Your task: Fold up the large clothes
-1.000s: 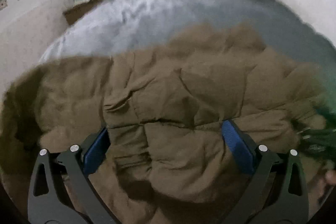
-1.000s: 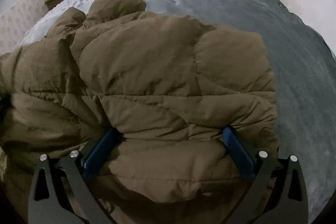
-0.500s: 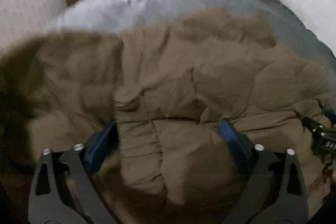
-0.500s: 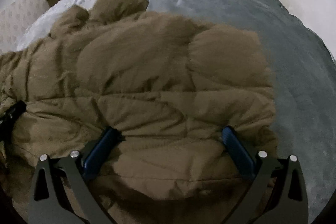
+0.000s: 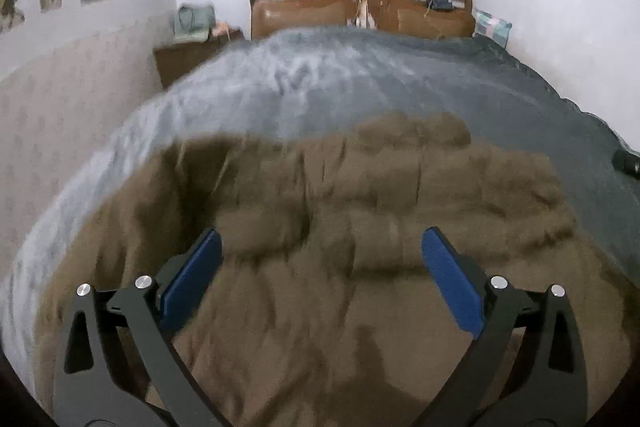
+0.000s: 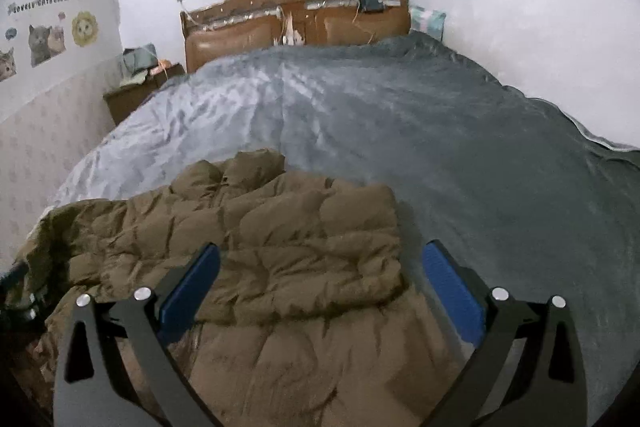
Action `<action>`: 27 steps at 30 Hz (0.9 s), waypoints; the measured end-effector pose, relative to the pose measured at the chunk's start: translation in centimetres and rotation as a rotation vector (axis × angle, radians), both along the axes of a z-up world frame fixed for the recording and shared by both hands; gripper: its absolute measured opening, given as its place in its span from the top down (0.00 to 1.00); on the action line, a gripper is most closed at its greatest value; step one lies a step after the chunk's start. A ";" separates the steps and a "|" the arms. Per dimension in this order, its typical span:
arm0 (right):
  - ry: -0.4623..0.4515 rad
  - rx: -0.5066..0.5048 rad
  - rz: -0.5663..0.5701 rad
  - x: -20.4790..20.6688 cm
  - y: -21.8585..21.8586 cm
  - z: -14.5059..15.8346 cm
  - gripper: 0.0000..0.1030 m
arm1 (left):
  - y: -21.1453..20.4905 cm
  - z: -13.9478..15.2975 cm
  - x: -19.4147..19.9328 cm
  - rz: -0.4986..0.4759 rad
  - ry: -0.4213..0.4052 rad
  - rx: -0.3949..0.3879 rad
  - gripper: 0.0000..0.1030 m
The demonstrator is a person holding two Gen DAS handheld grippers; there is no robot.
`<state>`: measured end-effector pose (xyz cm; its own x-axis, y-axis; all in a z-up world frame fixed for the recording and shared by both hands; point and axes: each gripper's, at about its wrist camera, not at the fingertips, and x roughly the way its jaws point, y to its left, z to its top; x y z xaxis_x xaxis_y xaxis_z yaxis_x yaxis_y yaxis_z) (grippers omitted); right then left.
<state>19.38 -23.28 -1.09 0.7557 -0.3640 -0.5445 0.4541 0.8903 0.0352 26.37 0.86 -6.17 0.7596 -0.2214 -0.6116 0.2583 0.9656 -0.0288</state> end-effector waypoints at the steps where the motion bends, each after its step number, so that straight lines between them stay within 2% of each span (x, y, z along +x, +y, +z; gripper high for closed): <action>1: -0.001 -0.001 0.000 -0.7 0.4 -0.1 0.02 | 0.8 -0.3 -0.9 -0.009 0.016 -0.016 0.04; 3: 0.016 -0.007 0.007 -1.8 1.2 -0.6 0.02 | 2.4 -0.5 -2.6 -0.012 0.023 0.009 0.04; 7: 0.016 -0.015 0.011 -4.6 2.4 -0.9 0.02 | 6.2 1.9 -5.8 0.033 -0.063 0.069 0.03; 11: 0.016 -0.025 0.008 -6.9 3.3 -1.3 0.02 | 12.1 3.2 -8.0 0.081 -0.057 0.099 0.03; 16: 0.018 0.004 -0.006 -8.4 3.6 -1.8 0.02 | 18.4 1.3 -11.3 0.127 0.041 0.156 0.03; 20: 0.021 -0.003 0.020 -8.5 4.1 -2.0 0.02 | 20.8 -1.4 -13.5 0.131 0.081 0.189 0.03; 23: 0.015 -0.013 0.029 -8.8 4.6 -1.9 0.02 | 21.5 -3.1 -13.7 0.129 0.111 0.178 0.03; 27: 0.038 -0.014 0.048 -8.3 4.9 -2.5 0.02 | 21.4 -3.4 -11.9 0.118 0.103 0.115 0.05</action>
